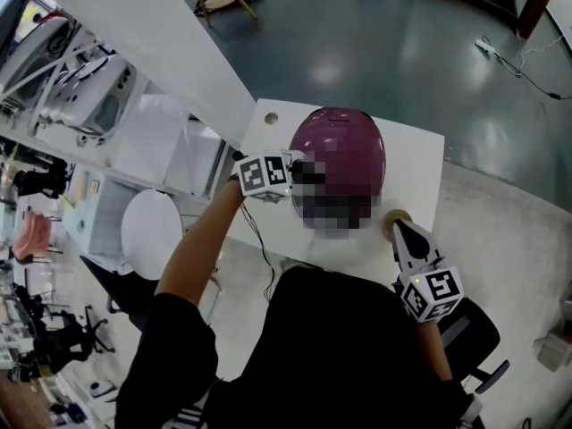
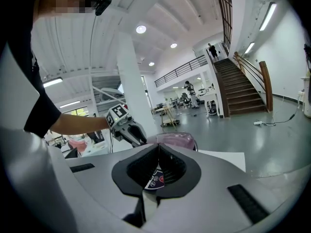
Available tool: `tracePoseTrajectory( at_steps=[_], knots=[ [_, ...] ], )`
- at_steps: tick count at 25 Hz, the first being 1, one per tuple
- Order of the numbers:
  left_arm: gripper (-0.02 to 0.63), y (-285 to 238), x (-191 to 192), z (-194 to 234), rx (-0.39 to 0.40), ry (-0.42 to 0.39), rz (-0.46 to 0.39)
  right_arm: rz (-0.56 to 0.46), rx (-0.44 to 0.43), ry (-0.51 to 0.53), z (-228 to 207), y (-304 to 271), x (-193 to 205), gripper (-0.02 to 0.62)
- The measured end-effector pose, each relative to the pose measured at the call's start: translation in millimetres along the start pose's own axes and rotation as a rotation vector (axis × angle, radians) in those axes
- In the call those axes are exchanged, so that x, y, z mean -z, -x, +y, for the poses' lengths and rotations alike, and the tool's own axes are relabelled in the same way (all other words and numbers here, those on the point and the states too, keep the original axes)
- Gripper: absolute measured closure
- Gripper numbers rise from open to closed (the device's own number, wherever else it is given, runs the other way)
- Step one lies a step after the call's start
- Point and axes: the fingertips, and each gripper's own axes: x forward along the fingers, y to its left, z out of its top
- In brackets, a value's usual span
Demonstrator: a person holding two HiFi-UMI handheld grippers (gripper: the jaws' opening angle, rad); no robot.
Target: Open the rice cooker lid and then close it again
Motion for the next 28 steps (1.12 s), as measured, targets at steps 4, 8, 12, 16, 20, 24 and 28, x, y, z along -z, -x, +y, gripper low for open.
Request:
tracePoseTrajectory(
  at_steps=[4,8,12,16,20,24,28],
  knots=[
    [0.508,-4,4,0,-0.015,0.003,-0.007,-0.004,-0.01,-0.036,3,-2,6,0.595],
    [0.511,-9,6,-5,-0.03,0.009,-0.009,-0.003,-0.021,-0.025,11,-7,7,0.595],
    [0.511,-16,12,-6,-0.046,0.009,-0.002,0.003,-0.019,-0.018,11,-8,10,0.594],
    [0.514,-21,16,-6,-0.061,0.033,-0.016,0.011,-0.009,-0.013,9,-7,15,0.594],
    [0.546,-26,20,-6,-0.07,0.046,-0.007,0.015,0.002,-0.02,9,-5,18,0.594],
    [0.575,-31,27,-3,-0.079,0.055,0.014,0.023,0.011,-0.025,7,-2,20,0.594],
    [0.583,-38,32,-4,-0.082,0.052,0.035,0.028,0.022,-0.025,1,1,21,0.594]
  ],
)
